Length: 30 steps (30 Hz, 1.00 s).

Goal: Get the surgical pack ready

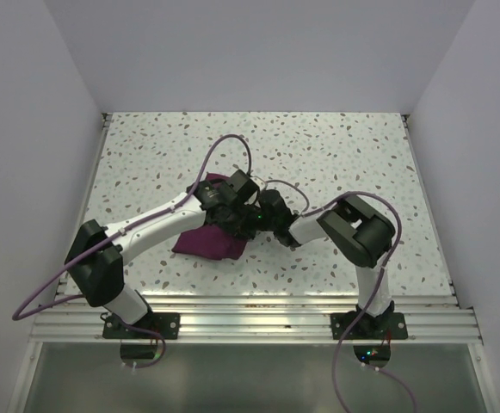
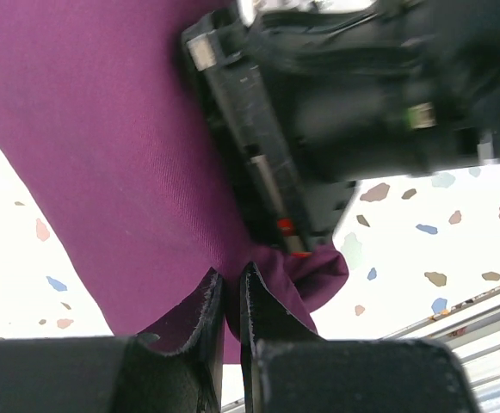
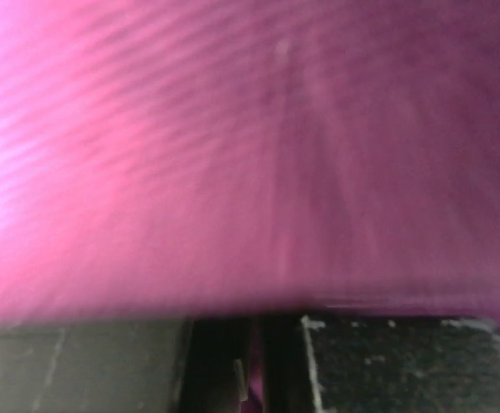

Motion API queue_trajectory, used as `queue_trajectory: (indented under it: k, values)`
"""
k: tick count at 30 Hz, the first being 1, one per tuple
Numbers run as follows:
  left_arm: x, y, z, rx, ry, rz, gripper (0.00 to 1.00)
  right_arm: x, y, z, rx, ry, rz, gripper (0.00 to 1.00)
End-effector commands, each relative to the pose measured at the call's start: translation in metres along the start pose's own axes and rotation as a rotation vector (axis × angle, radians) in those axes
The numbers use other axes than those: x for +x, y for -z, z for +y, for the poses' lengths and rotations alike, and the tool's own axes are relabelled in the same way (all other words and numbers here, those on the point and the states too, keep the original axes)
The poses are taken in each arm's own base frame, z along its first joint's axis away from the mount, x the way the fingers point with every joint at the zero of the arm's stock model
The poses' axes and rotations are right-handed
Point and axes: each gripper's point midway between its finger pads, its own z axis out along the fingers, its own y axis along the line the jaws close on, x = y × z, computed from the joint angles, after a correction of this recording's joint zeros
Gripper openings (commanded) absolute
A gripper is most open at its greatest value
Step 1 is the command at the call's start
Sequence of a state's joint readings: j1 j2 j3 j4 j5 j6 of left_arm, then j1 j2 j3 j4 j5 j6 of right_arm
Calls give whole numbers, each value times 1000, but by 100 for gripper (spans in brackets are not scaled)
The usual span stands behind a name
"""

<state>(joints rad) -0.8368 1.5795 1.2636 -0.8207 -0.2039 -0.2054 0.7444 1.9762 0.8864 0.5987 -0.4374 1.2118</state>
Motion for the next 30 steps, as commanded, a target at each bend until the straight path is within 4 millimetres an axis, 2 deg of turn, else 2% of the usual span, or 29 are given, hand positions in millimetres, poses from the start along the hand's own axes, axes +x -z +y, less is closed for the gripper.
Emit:
queue_trajectory:
  k: [1,3,5,6,7,8,9,11,12,14,15,18,21,24,25,30]
  values:
    - [-33,18,-18,113,4,-152,0,-30,-9,51,-238,13,-150,7]
    - [-32,18,-19,125,7,-156,0,-34,-7,59,-288,-17,-163,7]
    - [-30,18,-17,115,10,-156,0,-33,-8,48,-227,-17,-143,8]
    - [-28,17,-16,108,10,-151,0,-33,-5,30,-143,-33,-128,8]
    - [-26,16,-14,96,11,-143,0,-34,0,21,-99,-32,-129,9]
    - [-21,14,-10,73,8,-128,0,-36,12,26,-78,7,-136,10]
    - [-19,12,-9,65,8,-120,0,-38,21,2,20,-26,-118,12]
    - [-11,9,-6,49,7,-107,0,-38,37,-7,80,12,-92,13]
    - [-10,8,-5,49,8,-105,0,-40,53,-13,129,2,-92,14]
    - [-6,6,-6,51,15,-100,0,-42,69,-20,171,39,-80,15]
    - [-5,5,-6,50,14,-96,0,-46,83,-22,198,25,-85,15]
    - [-4,4,-6,50,15,-94,0,-54,102,-22,217,47,-108,15]
    - [-5,5,-8,63,15,-97,0,-60,101,-14,203,77,-113,14]
    - [-6,6,-9,67,15,-95,0,-69,91,-11,176,65,-123,13]
    - [-6,5,-9,68,16,-91,0,-73,86,-14,178,64,-131,13]
    - [-3,5,-13,89,7,-78,0,-87,64,1,66,47,-155,10]
